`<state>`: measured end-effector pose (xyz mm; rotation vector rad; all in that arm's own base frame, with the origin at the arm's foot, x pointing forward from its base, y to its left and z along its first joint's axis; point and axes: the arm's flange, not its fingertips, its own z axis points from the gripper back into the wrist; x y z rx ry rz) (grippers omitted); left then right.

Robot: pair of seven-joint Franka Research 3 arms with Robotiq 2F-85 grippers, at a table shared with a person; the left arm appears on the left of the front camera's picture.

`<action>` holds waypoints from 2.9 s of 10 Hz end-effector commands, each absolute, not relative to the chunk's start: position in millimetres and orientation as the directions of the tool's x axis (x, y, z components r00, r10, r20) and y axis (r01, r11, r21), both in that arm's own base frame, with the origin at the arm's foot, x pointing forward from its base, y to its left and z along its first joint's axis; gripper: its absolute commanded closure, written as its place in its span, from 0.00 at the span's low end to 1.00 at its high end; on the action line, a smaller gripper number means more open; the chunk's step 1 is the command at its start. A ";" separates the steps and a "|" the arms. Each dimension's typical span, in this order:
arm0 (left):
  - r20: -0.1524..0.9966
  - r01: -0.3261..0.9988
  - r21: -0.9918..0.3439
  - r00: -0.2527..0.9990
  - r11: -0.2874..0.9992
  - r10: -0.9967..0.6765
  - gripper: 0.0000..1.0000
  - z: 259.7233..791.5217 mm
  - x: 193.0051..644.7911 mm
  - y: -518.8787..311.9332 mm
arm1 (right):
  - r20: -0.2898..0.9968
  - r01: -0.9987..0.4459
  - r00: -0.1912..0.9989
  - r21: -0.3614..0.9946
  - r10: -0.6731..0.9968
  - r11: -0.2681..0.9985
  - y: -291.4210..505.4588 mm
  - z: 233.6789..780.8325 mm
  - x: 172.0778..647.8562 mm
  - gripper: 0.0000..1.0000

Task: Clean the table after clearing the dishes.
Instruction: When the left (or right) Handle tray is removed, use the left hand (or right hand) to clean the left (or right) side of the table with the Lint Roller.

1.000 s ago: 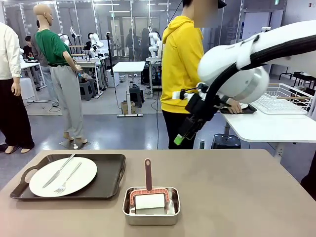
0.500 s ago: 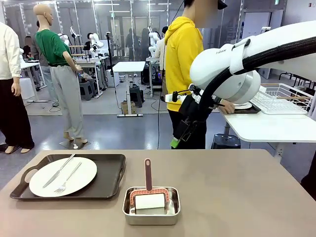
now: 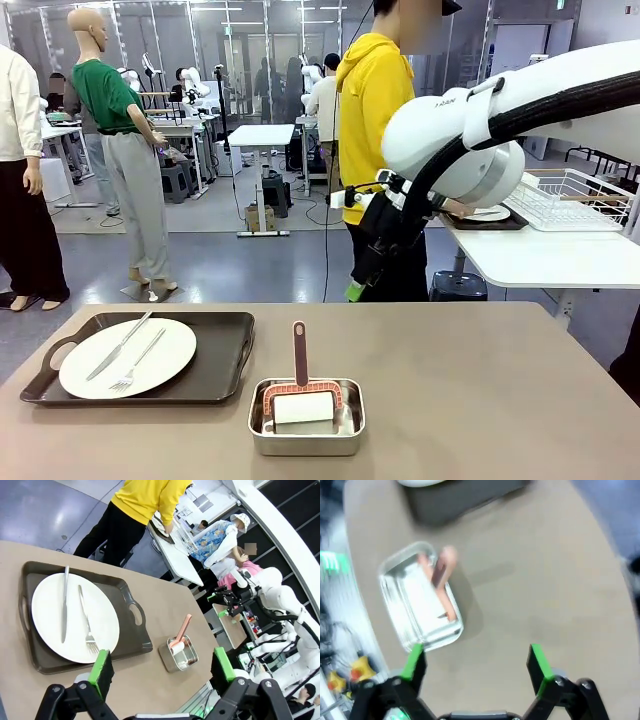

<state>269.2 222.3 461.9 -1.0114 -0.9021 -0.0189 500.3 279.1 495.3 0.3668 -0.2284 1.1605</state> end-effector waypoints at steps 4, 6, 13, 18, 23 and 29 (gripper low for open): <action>0.664 0.413 -0.719 0.646 0.559 0.377 0.00 464.7 269.8 224.8 | 0.161 -0.981 -0.017 0.190 0.987 -0.048 382.9 486.6 551.6 0.00; 0.664 0.413 -0.719 0.646 0.559 0.377 0.00 464.7 269.8 224.8 | 0.132 -0.967 -0.048 0.242 0.990 -0.079 407.2 474.9 560.3 0.00; 0.664 0.413 -0.719 0.646 0.559 0.377 0.00 464.7 269.8 224.8 | 0.006 -0.924 -0.070 0.375 0.997 -0.068 445.7 421.5 561.7 0.00; 0.664 0.413 -0.719 0.646 0.559 0.377 0.00 464.7 269.8 224.8 | -0.066 -0.899 -0.065 0.437 0.996 -0.029 456.2 403.9 555.4 0.00; 0.664 0.413 -0.719 0.646 0.559 0.377 0.00 464.7 269.8 224.8 | -0.091 -0.899 -0.057 0.438 0.994 -0.012 462.0 393.8 542.6 0.00; 0.664 0.413 -0.719 0.646 0.559 0.377 0.00 464.7 269.8 224.8 | -0.062 -0.900 -0.054 0.435 0.997 -0.022 456.9 386.7 537.0 1.00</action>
